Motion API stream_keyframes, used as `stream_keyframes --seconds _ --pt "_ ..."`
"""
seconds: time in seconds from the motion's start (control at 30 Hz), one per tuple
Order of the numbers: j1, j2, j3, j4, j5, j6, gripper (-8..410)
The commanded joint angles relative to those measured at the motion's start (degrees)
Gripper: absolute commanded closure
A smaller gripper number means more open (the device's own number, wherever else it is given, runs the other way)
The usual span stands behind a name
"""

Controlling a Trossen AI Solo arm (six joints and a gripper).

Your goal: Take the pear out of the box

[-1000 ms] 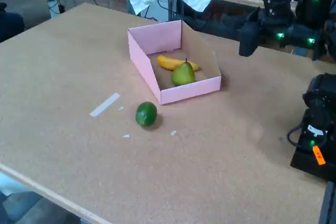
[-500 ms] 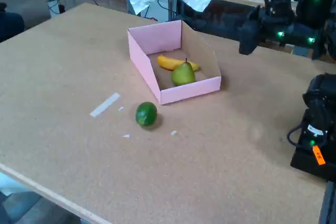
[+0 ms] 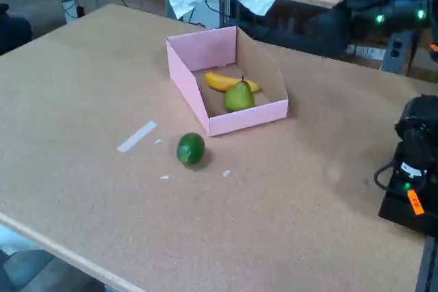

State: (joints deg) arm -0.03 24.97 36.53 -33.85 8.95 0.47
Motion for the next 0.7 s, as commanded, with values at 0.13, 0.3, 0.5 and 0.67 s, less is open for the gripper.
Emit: stream_keyframes --seconds 0.13,0.3,0.5,0.67 --pt "0.00 15.56 16.83 -20.57 3.04 6.25 402" --pt "0.00 23.19 22.38 -27.02 6.67 11.82 402" --pt "0.00 31.47 25.94 -31.61 10.56 12.13 402" --pt "-0.02 36.68 26.53 -31.34 10.60 12.11 402"
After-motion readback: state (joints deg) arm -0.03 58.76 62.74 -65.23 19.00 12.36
